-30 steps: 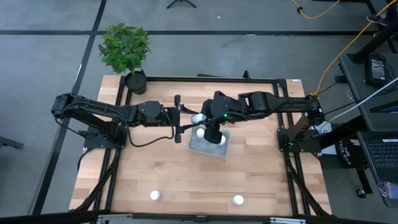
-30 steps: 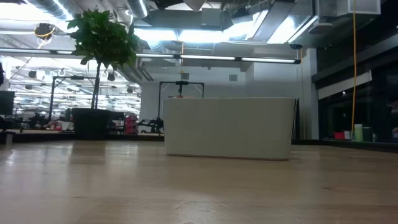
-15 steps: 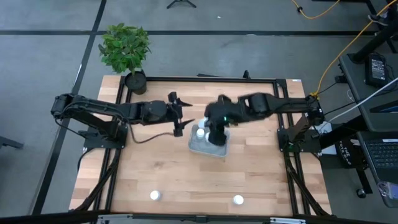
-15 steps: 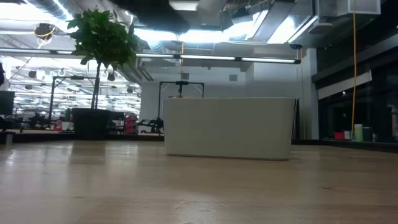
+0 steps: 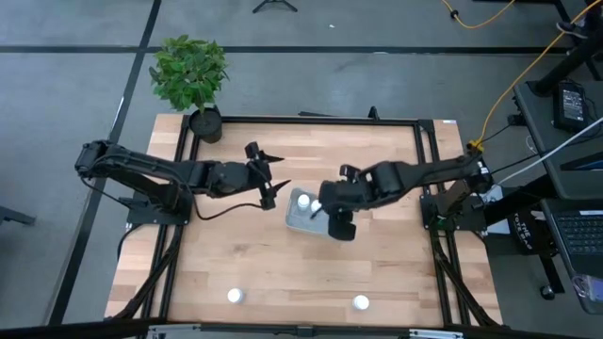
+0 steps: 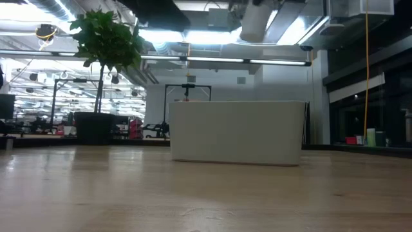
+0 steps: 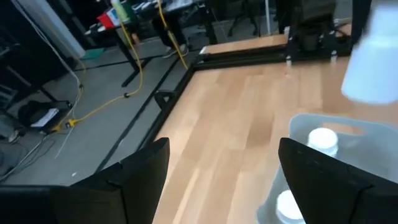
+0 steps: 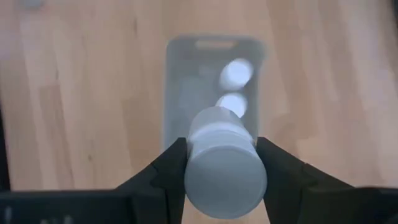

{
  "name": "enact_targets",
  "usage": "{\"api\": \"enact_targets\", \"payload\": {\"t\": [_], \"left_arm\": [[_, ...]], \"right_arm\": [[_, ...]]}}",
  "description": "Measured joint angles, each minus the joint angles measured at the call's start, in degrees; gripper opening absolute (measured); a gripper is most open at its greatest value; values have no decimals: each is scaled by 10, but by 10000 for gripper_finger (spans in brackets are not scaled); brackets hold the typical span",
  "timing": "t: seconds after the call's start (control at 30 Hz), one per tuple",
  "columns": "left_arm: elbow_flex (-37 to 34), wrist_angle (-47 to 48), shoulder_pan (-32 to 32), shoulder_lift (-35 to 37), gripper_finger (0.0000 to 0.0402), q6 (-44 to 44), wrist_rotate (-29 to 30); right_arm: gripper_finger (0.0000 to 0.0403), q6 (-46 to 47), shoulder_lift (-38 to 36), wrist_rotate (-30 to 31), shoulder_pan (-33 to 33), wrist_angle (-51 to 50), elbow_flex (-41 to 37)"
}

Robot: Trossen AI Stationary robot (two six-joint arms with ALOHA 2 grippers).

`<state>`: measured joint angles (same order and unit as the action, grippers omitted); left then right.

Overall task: Pick and place pill bottles into a basket
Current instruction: Put the white pill bottle into the gray bin

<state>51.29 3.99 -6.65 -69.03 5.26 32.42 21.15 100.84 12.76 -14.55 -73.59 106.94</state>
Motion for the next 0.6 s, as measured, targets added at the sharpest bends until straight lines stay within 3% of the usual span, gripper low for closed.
{"api": "enact_targets", "payload": {"t": [0.6], "left_arm": [[0,-23,-62,0,295,-2,12]], "right_arm": [[150,39,1,-50,2,160,-190]]}}
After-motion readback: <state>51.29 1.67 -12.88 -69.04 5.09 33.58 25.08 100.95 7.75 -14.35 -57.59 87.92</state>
